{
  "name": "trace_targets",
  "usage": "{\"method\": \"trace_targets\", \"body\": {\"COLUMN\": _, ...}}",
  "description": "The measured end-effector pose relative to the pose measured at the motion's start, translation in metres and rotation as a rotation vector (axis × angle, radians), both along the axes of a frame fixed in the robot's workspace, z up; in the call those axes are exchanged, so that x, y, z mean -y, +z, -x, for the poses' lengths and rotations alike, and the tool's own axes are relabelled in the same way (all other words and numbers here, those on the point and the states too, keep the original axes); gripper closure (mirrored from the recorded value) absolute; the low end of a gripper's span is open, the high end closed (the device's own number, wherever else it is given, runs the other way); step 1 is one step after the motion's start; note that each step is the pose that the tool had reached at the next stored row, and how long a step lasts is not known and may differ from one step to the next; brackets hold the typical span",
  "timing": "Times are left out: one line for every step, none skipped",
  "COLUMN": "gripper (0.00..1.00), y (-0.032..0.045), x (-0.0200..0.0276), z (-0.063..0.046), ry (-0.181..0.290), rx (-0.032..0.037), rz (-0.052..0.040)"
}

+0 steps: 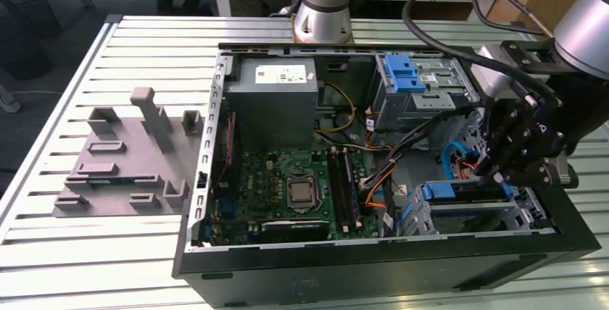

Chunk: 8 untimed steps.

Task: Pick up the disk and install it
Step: 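Insert the first disk wire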

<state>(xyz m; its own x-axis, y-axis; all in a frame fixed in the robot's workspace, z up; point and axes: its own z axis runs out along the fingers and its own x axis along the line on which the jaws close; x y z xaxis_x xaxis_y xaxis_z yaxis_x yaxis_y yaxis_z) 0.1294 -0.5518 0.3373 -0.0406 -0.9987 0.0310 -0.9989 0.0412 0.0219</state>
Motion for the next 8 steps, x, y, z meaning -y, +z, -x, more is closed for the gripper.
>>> {"method": "trace_targets", "body": {"gripper": 0.76, "y": 0.0014, "x": 0.0, "z": 0.0, "ry": 0.0, "rx": -0.0001, "rz": 0.0}}
{"method": "trace_targets", "body": {"gripper": 0.76, "y": 0.0022, "x": 0.0, "z": 0.0, "ry": 0.0, "rx": -0.0001, "rz": 0.0}}
{"method": "trace_targets", "body": {"gripper": 0.78, "y": 0.0023, "x": 0.0, "z": 0.0, "ry": 0.0, "rx": -0.0001, "rz": -0.0002}}
{"method": "trace_targets", "body": {"gripper": 0.84, "y": 0.0023, "x": 0.0, "z": 0.0, "ry": 0.001, "rx": -0.0001, "rz": -0.0003}}
{"method": "trace_targets", "body": {"gripper": 0.84, "y": 0.0023, "x": 0.0, "z": 0.0, "ry": 0.001, "rx": -0.0002, "rz": -0.0005}}
{"method": "trace_targets", "body": {"gripper": 0.89, "y": 0.0025, "x": 0.0, "z": 0.0, "ry": 0.001, "rx": -0.0001, "rz": -0.0002}}
{"method": "trace_targets", "body": {"gripper": 0.89, "y": 0.0026, "x": 0.0, "z": 0.0, "ry": 0.001, "rx": -0.0001, "rz": 0.0}}
{"method": "trace_targets", "body": {"gripper": 0.89, "y": 0.0026, "x": 0.0, "z": 0.0, "ry": 0.001, "rx": -0.0001, "rz": 0.0}}
